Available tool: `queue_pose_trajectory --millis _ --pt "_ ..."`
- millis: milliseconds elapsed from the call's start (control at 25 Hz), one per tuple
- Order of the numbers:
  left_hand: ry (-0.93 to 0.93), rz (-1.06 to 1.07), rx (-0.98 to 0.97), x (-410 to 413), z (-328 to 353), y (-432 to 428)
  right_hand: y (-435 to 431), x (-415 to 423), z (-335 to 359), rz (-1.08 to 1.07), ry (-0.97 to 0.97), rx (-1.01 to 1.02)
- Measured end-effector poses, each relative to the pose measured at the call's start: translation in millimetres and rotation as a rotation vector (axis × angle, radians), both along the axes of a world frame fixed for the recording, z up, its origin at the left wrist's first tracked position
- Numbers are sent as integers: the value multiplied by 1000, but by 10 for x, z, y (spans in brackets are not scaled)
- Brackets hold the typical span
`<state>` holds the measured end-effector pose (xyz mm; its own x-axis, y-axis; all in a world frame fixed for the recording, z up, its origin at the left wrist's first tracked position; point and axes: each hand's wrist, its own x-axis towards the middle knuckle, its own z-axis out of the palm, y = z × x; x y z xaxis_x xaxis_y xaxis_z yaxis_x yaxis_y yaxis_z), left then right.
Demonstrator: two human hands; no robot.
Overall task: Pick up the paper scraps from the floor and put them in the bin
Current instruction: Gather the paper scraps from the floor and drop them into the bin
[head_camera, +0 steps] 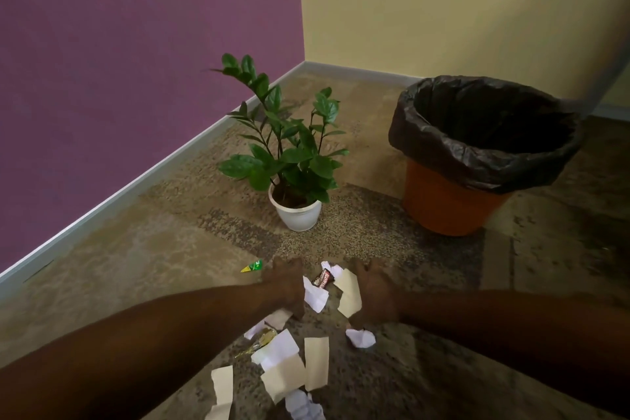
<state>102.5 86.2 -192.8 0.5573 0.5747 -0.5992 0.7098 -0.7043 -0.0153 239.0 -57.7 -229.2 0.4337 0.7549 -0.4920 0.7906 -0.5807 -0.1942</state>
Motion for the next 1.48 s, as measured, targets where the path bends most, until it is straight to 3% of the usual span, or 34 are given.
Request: queue_pose_trajectory --millis 200,360,520,680,800,1240,1480 --pt "-79 16 -39 50 -17 46 341 -3 -2 192 9 54" --pt "89 -168 41 52 0 199 582 32 67 142 84 -12" --pt "227 -234 90 -116 -70 144 671 -138 91 175 -27 -37" --pt "-104 -8 -83 -209 -151 187 749 -285 57 220 -137 -45" --pt "-307 -3 -175 -180 -150 317 794 -306 71 147 -62 -25" --pt "-591 206 -210 -43 -156 180 740 -155 214 -23 297 277" --pt "-701 197 -195 117 135 61 539 31 606 -36 288 326"
